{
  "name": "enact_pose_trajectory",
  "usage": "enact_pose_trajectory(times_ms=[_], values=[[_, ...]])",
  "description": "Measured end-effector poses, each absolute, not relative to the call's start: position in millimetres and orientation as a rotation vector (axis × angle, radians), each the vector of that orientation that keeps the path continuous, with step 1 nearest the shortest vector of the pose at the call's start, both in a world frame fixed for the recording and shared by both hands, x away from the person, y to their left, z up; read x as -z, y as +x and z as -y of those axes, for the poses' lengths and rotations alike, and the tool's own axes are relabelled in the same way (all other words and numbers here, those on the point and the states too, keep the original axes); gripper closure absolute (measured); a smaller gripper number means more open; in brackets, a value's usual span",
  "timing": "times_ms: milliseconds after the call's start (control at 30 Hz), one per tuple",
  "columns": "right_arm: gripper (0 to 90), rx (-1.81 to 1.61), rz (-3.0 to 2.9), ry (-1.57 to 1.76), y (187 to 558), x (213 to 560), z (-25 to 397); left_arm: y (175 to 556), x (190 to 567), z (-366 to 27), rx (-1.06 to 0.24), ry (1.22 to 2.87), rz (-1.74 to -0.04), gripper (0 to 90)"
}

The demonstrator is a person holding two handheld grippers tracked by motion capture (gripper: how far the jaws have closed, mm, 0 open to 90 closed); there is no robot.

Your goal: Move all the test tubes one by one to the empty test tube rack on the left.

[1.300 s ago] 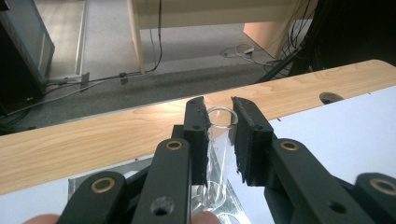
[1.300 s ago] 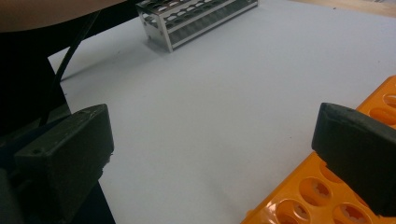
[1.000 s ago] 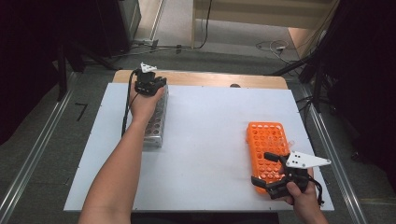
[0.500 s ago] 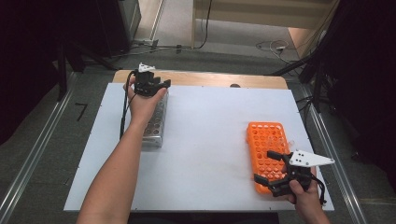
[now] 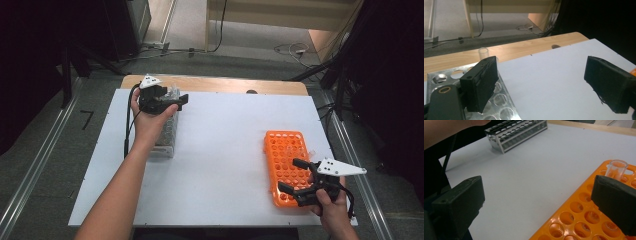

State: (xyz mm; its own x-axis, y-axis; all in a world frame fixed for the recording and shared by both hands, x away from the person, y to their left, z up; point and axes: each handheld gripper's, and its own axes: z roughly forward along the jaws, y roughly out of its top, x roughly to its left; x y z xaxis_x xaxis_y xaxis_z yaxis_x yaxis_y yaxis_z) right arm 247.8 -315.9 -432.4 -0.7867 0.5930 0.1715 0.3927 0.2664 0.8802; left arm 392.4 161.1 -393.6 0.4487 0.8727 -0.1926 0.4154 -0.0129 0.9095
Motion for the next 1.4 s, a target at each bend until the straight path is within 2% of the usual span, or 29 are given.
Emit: enact_pose_trajectory(times_ms=[833,1333,1400], values=[[0.0,-1.495,-2.266,1.005,255,431,345,275,400,-147,-0.561,1.623,-1.023,10.3],[0.0,-1.446,-2.196,1.128,267,439,379,232,413,-134,-0.505,1.644,-0.974,10.3],[2.6,-1.428,-2.185,1.16,270,441,381,229,416,-132,-0.5,1.648,-0.969,10.3]])
